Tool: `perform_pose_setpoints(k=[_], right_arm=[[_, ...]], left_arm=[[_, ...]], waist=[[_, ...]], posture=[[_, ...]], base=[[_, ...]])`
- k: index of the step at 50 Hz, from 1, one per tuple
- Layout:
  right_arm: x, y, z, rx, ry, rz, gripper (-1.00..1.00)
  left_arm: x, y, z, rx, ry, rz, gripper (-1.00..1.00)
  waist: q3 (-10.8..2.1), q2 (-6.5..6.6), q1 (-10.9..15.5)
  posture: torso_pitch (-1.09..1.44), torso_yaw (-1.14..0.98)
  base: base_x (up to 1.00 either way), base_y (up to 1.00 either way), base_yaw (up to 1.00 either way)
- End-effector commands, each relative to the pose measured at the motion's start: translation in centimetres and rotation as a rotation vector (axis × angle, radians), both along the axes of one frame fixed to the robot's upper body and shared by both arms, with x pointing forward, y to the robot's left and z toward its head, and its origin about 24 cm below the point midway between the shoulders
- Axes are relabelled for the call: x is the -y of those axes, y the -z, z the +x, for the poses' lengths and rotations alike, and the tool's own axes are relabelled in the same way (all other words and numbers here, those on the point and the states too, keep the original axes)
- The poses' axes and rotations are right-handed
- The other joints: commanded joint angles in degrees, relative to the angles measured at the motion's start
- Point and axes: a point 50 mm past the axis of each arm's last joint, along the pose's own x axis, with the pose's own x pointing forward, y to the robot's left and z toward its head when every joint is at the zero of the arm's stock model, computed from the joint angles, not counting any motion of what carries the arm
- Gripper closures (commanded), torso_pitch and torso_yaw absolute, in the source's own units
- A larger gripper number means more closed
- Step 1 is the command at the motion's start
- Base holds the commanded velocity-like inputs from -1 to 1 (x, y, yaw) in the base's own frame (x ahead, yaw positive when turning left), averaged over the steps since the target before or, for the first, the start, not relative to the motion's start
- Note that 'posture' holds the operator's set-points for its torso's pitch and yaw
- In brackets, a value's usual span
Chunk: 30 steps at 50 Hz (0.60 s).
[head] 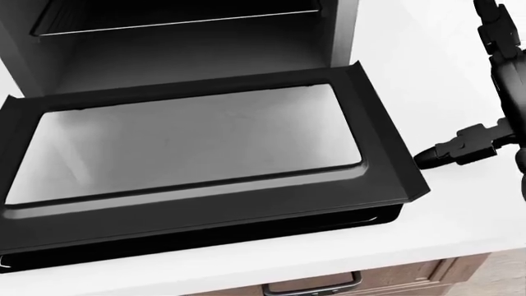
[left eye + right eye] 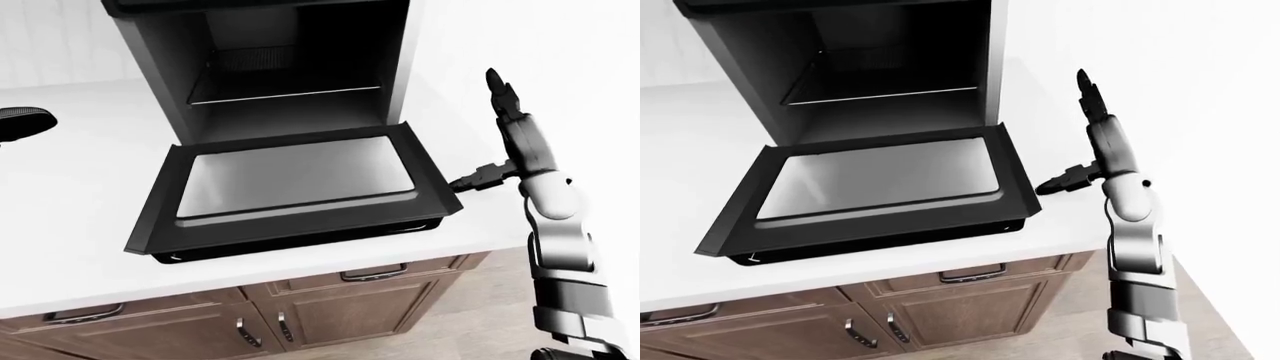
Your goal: Close the toaster oven door.
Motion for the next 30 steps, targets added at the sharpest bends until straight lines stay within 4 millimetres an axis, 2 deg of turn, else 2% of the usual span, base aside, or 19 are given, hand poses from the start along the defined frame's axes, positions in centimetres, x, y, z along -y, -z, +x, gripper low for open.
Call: perform_pose_setpoints(k=[1, 18, 30], right_arm=[[-0.5, -1.9, -0.2, 0.087, -0.021, -0.023, -1.0], [-2.5, -1.1, -1.0, 0.067, -0.073, -0.011, -1.0], [-3.6, -0.8, -0.7, 0.068, -0.111, 0.006, -1.0]], left_arm=[[0.2, -1.7, -0.8, 0.077, -0.01, 0.044, -1.0], [0.1, -1.6, -0.9, 0.076, -0.013, 0.044, -1.0], [0.0, -1.7, -1.0, 0.078, -0.016, 0.044, -1.0]], waist=[[-1.3, 0.17, 0.03], [-1.34, 0.18, 0.0], [-1.43, 0.25, -0.17]], posture=[[0.0, 0.0], [0.0, 0.0], [0.0, 0.0]], base=[[0.0, 0.0, 0.0], [0.0, 0.0, 0.0], [0.0, 0.0, 0.0]])
